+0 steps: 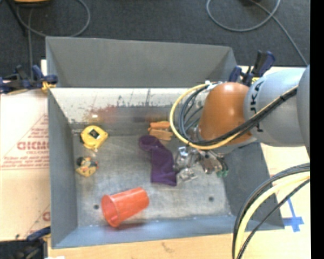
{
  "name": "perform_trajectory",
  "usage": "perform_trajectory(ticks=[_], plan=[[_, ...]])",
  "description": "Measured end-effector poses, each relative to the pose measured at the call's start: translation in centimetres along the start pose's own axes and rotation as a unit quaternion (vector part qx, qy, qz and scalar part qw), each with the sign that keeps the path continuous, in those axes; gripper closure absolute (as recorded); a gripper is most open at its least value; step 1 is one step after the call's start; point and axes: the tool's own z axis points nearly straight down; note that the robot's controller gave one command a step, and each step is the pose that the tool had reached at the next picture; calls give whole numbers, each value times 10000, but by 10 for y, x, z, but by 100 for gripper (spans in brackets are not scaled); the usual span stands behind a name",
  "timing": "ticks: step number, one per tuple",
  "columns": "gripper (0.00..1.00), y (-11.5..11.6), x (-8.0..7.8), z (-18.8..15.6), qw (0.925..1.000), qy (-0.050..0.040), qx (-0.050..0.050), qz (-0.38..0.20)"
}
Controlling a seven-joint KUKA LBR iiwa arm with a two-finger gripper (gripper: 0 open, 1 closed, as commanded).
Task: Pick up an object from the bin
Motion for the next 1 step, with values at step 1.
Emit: perform_trajectory(ticks=[1], plan=[[100, 1, 57, -127, 9975, -48, 3, -704]])
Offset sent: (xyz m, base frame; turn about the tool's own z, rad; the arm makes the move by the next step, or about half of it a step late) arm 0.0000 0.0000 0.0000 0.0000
